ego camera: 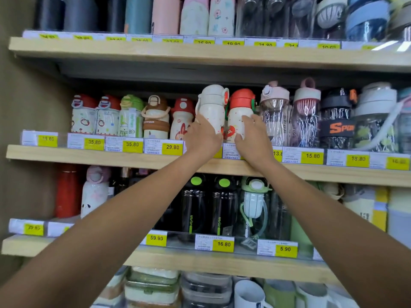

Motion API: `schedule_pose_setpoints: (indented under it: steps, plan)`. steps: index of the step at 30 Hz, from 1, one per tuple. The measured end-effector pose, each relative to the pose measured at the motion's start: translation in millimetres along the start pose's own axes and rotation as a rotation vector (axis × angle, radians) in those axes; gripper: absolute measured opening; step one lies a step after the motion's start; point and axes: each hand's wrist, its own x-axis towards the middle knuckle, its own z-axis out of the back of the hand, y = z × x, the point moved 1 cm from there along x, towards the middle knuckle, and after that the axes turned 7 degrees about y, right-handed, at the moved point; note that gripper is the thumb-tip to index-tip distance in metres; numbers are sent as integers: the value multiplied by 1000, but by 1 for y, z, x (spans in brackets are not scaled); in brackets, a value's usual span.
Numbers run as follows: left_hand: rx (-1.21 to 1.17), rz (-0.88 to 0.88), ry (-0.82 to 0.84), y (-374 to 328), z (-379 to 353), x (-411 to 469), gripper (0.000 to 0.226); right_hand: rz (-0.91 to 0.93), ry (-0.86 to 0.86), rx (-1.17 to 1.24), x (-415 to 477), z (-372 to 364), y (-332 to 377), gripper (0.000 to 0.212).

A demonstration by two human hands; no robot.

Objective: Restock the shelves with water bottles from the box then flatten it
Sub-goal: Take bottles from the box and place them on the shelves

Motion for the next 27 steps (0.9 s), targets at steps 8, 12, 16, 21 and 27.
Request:
schedule_pose_setpoints:
  steps: [8,12,16,21,27]
  plan:
    - [-212,15,63,-24,-1,-48,60,47,151,120,-45,36,-15,40]
    - [-403,-66,91,-50,-16,-84,48,25,90,181,-76,59,-39,32]
    - [-559,-79,158,-86,-40,-127,44,-24,53,197,-117,87,-78,27]
    - [-648,-43,280,-154,-94,-196,38,-196,88,243,-187,136,-153,26]
    - [-715,-8,477,-236,-171,-286,34,-402,147,248,-283,196,-255,24]
